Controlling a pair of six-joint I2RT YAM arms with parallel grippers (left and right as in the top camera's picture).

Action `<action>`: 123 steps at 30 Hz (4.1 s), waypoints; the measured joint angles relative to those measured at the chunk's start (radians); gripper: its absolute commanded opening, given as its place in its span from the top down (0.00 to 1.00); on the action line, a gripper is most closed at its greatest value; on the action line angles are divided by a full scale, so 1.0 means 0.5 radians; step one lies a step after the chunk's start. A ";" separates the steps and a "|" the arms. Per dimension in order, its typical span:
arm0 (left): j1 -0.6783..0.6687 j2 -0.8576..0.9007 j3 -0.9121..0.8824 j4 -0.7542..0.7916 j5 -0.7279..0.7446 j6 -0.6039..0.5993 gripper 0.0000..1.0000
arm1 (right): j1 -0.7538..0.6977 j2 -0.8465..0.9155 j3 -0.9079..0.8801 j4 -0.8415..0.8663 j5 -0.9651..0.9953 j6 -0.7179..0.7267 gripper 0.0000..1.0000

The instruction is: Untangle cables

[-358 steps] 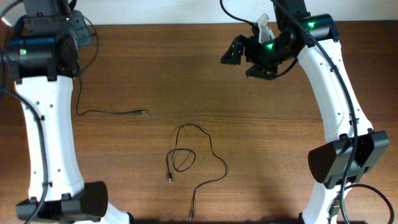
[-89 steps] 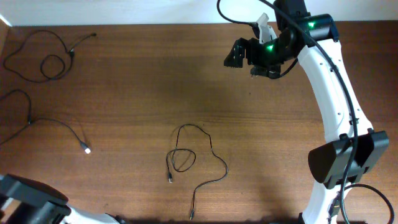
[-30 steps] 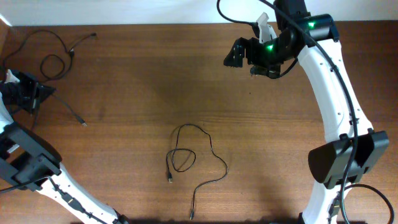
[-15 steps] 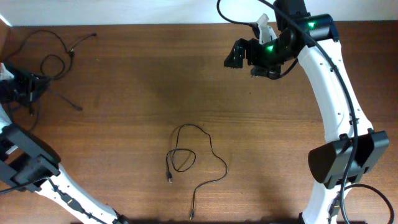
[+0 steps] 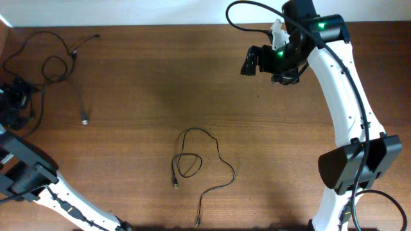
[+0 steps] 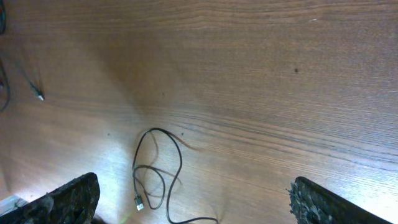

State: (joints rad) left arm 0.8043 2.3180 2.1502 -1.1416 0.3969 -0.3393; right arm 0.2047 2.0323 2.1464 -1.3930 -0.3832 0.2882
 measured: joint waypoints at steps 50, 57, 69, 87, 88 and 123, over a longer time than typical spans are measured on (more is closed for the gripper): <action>-0.684 0.029 -0.577 0.655 -0.564 0.453 1.00 | 0.000 0.000 0.000 -0.008 0.018 -0.001 0.02; -0.646 0.032 -0.377 0.282 -0.977 0.453 1.00 | 0.000 0.000 0.000 -0.012 0.019 -0.002 0.01; -0.646 0.032 -0.028 -0.022 -2.061 0.332 0.97 | 0.000 0.001 0.000 -0.013 0.018 -0.002 0.02; -0.546 0.308 -0.028 -0.191 -2.091 0.265 0.42 | 0.000 0.001 0.000 -0.014 0.019 0.000 0.02; -0.532 0.314 -0.028 -0.198 -2.087 0.243 0.40 | 0.000 0.001 0.000 -0.013 0.019 -0.001 0.02; -0.325 -0.578 0.072 0.027 -0.970 0.131 1.00 | 0.000 0.001 0.000 -0.013 0.018 -0.001 0.02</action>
State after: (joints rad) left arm 0.6418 2.0293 2.1864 -1.1282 -0.0883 -0.2737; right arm 0.2047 2.0327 2.1464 -1.3994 -0.3740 0.2878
